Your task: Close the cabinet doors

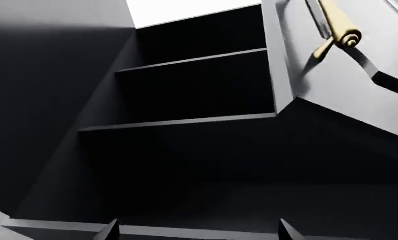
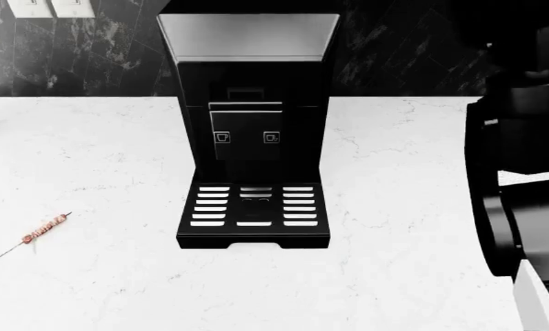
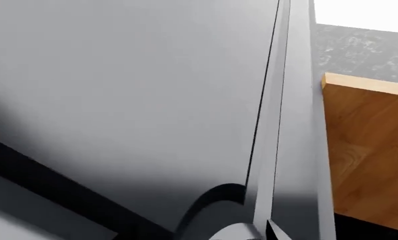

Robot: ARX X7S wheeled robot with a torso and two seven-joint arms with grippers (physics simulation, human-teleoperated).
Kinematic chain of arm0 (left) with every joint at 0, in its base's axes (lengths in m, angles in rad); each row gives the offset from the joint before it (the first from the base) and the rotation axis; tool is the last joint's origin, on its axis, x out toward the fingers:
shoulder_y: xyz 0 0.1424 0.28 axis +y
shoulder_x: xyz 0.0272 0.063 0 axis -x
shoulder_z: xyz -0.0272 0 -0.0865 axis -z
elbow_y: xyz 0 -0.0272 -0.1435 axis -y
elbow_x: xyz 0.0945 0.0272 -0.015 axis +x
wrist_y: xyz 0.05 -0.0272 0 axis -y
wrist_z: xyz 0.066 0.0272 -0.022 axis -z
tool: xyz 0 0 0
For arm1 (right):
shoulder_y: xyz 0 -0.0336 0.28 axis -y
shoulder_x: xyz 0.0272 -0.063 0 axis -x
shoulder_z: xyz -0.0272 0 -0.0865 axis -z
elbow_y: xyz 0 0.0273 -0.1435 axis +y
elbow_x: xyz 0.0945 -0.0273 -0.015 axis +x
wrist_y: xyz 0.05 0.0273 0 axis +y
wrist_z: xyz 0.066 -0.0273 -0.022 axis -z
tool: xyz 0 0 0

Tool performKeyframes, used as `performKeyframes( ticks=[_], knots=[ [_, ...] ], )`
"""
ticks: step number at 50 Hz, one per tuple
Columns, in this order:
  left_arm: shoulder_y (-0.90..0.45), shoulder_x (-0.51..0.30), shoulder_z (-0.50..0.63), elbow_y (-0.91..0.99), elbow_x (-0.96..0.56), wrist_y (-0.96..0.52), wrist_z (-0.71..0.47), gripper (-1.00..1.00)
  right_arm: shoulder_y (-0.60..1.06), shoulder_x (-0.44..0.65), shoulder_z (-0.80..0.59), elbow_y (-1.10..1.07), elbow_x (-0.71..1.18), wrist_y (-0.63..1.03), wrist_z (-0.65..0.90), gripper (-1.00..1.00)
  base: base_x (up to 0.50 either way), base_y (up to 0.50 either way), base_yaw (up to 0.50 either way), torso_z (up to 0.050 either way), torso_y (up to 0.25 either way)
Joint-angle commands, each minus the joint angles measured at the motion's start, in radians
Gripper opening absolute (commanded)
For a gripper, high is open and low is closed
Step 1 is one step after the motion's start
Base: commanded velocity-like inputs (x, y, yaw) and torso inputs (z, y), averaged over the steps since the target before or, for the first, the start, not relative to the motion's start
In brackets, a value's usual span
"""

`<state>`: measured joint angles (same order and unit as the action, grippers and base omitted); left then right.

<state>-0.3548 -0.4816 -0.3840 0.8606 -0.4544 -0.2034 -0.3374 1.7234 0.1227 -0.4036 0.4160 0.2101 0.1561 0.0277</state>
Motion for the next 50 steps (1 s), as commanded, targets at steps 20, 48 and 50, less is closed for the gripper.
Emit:
performKeyframes(
  ticks=[20,48,50],
  knots=[
    [0.254,-0.123,-0.592,0.135,-0.223,-0.099,0.001,1.00,0.296,-0.123,-1.134,0.662,0.996,-0.607,0.047,1.00,0.00,0.00,0.00,0.001,0.000],
    [0.297,-0.142,-0.617,0.112,-0.197,-0.091,0.016,1.00,0.241,-0.123,-1.134,0.501,0.837,-0.488,0.033,1.00,0.00,0.00,0.00,0.000,0.000],
    [0.299,-0.143,-0.612,0.110,-0.186,-0.090,0.017,1.00,0.242,-0.123,-1.134,0.488,0.831,-0.485,0.031,1.00,0.00,0.00,0.01,0.000,0.000]
  ],
)
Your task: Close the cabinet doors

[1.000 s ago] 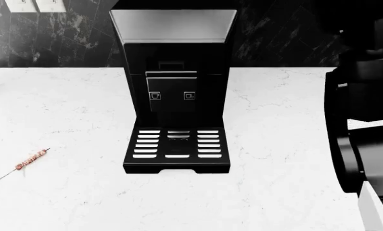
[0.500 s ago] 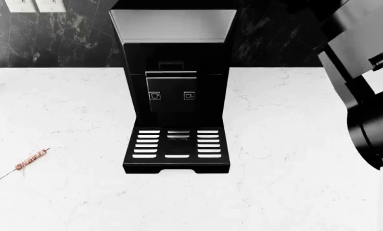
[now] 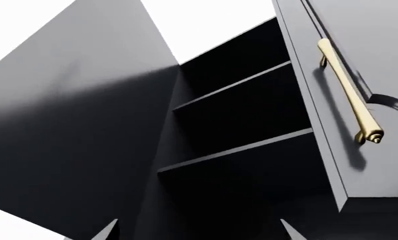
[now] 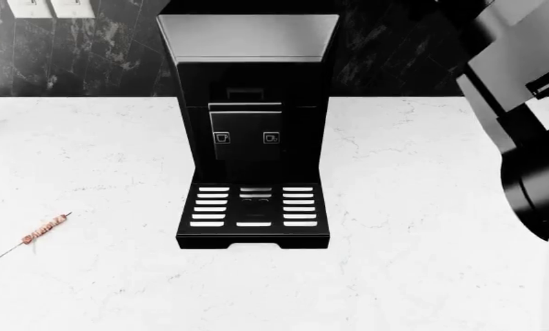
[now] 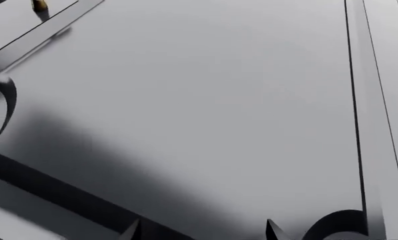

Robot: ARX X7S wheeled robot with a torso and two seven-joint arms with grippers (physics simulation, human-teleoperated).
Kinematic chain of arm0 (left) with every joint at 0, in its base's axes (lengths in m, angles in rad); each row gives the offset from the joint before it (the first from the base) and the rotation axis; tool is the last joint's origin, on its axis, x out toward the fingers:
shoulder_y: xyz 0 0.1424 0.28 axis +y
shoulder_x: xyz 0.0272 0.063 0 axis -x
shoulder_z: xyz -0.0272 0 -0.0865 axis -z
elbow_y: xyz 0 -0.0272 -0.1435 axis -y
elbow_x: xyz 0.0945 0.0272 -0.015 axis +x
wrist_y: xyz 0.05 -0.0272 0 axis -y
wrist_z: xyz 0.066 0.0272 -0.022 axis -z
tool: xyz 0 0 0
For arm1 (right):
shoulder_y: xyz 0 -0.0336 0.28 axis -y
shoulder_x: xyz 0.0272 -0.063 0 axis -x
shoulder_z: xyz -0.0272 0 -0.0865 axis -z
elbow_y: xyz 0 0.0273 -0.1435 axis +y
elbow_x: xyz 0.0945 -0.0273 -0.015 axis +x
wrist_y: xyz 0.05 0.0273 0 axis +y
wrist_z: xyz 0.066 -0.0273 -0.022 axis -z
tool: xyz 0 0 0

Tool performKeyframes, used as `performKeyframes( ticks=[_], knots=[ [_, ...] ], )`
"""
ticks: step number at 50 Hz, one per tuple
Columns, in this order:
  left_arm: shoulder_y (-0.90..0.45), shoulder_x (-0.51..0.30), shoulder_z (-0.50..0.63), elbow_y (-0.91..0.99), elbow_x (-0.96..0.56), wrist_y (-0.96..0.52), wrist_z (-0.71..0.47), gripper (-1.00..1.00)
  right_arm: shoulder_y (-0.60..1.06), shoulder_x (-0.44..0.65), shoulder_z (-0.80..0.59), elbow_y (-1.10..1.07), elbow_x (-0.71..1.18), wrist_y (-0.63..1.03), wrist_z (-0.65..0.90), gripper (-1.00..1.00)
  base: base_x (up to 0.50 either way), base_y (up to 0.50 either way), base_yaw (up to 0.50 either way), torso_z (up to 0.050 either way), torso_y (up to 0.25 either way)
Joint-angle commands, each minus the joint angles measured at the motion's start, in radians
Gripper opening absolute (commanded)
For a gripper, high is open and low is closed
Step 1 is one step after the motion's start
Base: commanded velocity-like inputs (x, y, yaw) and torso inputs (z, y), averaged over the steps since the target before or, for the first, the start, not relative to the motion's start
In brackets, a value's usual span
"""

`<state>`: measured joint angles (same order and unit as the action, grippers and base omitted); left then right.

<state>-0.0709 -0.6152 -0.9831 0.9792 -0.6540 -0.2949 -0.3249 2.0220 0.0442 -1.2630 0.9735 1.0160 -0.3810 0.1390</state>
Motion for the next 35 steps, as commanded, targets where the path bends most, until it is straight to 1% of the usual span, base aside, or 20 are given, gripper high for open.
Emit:
performKeyframes(
  ticks=[1,5,22,35],
  knots=[
    [0.016,-0.010,-0.011,-0.008,0.017,0.001,0.003,1.00,-0.057,-0.044,-0.275,-0.072,0.024,0.052,-0.081,1.00,0.00,0.00,0.01,0.000,0.000],
    [0.024,-0.013,-0.013,-0.006,0.020,-0.001,0.005,1.00,-0.057,-0.044,-0.274,-0.073,0.012,0.052,-0.086,1.00,0.00,0.00,0.01,0.014,-0.069],
    [0.030,-0.009,-0.009,-0.004,0.005,0.003,-0.004,1.00,-0.031,-0.044,-0.274,-0.069,0.012,0.065,-0.091,1.00,0.00,0.00,0.00,0.037,-0.165],
    [0.035,-0.005,0.002,-0.011,0.010,0.011,-0.004,1.00,-0.051,-0.044,-0.273,-0.062,0.003,0.071,-0.101,1.00,0.00,0.00,0.00,0.037,-0.164]
  ],
)
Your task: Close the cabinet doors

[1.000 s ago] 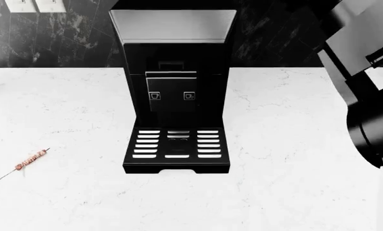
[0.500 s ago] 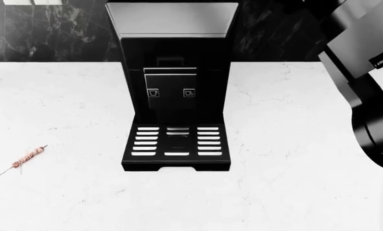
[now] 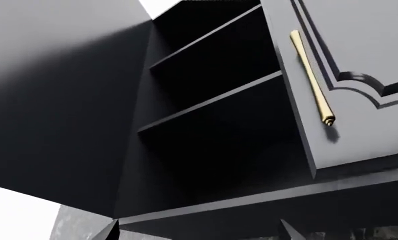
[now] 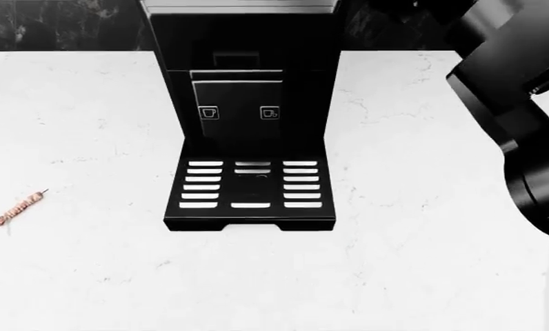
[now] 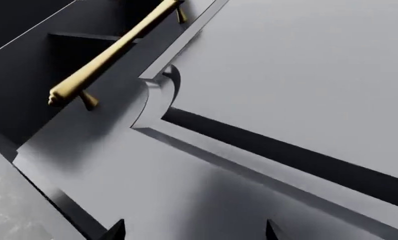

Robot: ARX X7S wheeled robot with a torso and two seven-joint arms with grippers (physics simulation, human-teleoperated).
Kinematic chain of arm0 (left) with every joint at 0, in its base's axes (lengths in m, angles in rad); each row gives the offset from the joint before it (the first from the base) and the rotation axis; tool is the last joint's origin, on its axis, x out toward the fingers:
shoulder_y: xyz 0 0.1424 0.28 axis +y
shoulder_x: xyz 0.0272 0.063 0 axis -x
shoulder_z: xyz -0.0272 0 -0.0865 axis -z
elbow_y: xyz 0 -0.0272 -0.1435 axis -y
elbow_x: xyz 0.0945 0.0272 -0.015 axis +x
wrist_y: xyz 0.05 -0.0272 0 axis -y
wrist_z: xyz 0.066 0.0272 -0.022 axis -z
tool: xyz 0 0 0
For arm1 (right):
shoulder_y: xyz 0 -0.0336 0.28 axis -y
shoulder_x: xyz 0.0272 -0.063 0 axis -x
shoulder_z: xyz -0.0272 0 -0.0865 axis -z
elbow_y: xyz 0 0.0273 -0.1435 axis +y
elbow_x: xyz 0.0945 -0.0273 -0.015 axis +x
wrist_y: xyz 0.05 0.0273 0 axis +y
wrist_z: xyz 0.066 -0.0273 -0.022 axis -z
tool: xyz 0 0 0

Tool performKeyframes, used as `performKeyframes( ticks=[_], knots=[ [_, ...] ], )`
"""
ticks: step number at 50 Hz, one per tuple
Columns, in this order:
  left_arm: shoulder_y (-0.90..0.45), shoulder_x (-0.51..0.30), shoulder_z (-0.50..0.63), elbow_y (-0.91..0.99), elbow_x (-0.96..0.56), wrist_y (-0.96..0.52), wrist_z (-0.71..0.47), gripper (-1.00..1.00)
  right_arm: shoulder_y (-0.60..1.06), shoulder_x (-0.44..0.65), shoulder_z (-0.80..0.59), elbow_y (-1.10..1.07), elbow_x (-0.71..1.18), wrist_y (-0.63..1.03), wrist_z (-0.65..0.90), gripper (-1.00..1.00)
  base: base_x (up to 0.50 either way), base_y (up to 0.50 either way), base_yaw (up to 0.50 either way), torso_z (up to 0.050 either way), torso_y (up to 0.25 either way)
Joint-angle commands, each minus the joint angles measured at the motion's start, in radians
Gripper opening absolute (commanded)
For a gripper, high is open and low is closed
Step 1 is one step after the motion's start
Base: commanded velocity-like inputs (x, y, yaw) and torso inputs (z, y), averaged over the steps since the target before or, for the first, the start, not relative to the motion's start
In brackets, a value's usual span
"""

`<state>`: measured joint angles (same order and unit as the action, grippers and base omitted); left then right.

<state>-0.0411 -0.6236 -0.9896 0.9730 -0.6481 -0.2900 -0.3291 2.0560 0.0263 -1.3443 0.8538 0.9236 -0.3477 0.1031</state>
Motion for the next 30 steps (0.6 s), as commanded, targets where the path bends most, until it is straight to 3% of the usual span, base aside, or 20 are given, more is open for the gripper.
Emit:
performKeyframes(
  ticks=[1,16,26,30],
  knots=[
    [0.005,0.004,0.009,-0.006,0.005,0.008,0.000,1.00,-0.085,-0.026,-0.192,0.058,0.096,0.038,-0.066,1.00,0.00,0.00,0.00,0.037,-0.166],
    [0.012,0.015,0.021,-0.012,0.007,0.021,0.000,1.00,-0.104,-0.026,-0.191,0.062,0.081,0.035,-0.073,1.00,0.00,0.00,0.00,0.036,-0.157],
    [0.009,0.021,0.037,-0.017,-0.002,0.025,-0.004,1.00,-0.077,-0.026,-0.186,0.136,0.241,-0.107,-0.063,1.00,0.00,0.00,0.00,0.000,-0.008],
    [0.000,0.020,0.062,-0.016,0.003,0.029,-0.008,1.00,-0.097,-0.026,-0.189,0.178,0.222,-0.165,-0.093,1.00,0.00,0.00,0.00,0.000,-0.011]
  ],
)
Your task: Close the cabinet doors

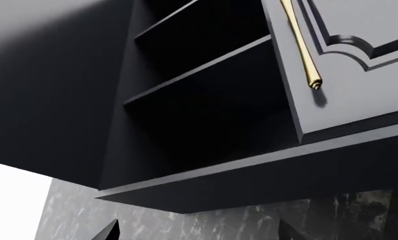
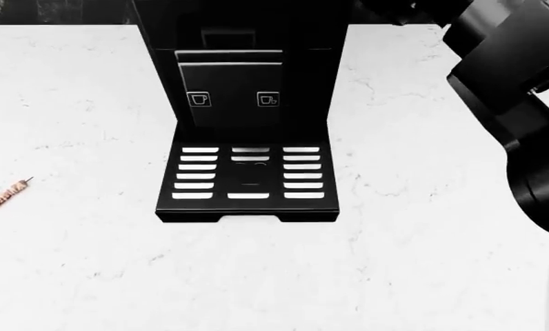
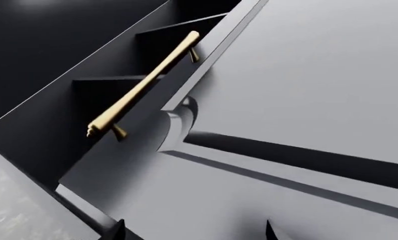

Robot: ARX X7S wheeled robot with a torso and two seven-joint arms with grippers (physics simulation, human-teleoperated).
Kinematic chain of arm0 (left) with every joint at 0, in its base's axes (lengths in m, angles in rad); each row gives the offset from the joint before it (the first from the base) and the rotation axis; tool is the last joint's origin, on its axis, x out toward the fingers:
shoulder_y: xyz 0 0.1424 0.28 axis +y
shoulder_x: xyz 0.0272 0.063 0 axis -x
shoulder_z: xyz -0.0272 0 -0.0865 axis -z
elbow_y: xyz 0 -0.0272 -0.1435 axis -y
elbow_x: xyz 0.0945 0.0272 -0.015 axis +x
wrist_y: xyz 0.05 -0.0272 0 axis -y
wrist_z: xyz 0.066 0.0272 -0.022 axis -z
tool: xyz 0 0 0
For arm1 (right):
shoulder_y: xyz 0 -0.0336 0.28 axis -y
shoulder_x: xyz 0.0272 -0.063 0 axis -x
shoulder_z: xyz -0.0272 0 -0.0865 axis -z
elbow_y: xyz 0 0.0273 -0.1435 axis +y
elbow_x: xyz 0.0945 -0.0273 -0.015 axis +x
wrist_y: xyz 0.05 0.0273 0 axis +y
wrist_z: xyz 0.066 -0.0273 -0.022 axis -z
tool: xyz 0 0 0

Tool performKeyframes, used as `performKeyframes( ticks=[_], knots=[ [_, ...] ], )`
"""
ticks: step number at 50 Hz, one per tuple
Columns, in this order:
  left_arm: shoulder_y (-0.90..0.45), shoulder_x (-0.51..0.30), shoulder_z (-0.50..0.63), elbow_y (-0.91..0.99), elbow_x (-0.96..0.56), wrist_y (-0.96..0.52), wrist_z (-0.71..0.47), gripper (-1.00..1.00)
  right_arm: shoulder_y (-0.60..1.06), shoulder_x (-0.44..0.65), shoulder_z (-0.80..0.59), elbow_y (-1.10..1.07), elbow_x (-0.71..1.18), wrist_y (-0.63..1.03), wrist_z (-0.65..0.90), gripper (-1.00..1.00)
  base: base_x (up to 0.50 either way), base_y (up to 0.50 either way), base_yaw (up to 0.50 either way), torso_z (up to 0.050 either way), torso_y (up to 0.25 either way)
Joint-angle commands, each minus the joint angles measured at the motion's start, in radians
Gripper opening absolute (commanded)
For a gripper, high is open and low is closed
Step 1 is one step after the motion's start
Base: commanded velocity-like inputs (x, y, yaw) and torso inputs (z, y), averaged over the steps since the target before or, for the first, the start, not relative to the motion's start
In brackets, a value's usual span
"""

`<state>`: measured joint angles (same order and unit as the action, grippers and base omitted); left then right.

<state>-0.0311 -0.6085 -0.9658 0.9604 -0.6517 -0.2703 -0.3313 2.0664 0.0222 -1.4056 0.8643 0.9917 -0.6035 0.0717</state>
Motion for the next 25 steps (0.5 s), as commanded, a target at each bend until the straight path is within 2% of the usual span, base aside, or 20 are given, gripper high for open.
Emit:
performKeyframes(
  ticks=[1,2,3,6,8,13,16,21,25],
  knots=[
    [-0.011,0.007,0.048,-0.006,0.014,0.012,-0.006,1.00,-0.113,-0.022,-0.125,0.173,0.152,0.082,-0.064,1.00,0.00,0.00,0.00,0.000,-0.012],
    [-0.017,0.011,0.072,-0.012,0.027,0.017,-0.006,1.00,-0.125,-0.022,-0.114,0.189,0.160,0.060,-0.071,1.00,0.00,0.00,0.00,0.000,-0.012],
    [-0.020,0.013,0.086,-0.013,0.035,0.020,-0.005,1.00,-0.133,0.039,-0.108,0.085,0.167,0.060,-0.011,1.00,0.00,0.00,0.00,0.000,-0.012],
    [-0.041,0.018,0.151,-0.025,0.065,0.029,-0.010,1.00,-0.135,0.368,-0.127,-0.365,0.152,0.107,0.305,1.00,0.00,0.00,0.00,0.000,-0.012],
    [-0.050,0.020,0.184,-0.023,0.076,0.032,-0.014,1.00,-0.133,0.479,-0.128,-0.575,0.113,0.105,0.424,1.00,0.00,0.00,0.00,0.000,-0.005],
    [-0.077,0.028,0.266,-0.037,0.109,0.046,-0.015,1.00,-0.132,0.755,-0.117,-0.862,0.067,0.138,0.707,1.00,0.00,0.00,0.00,0.000,-0.002],
    [-0.114,0.038,0.347,-0.070,0.136,0.060,-0.015,1.00,-0.251,1.006,-0.117,-1.082,0.033,0.051,0.915,1.00,0.00,0.00,0.00,0.000,0.000],
    [-0.167,0.053,0.463,-0.097,0.166,0.070,-0.016,1.00,-0.306,1.156,-0.115,-1.229,-0.014,0.007,1.044,1.00,0.00,0.00,0.00,0.000,-0.002],
    [-0.227,0.072,0.564,-0.128,0.188,0.083,-0.012,1.00,-0.254,1.265,-0.096,-1.328,-0.041,0.098,1.104,1.00,0.00,0.00,0.00,0.000,0.000]
  ],
)
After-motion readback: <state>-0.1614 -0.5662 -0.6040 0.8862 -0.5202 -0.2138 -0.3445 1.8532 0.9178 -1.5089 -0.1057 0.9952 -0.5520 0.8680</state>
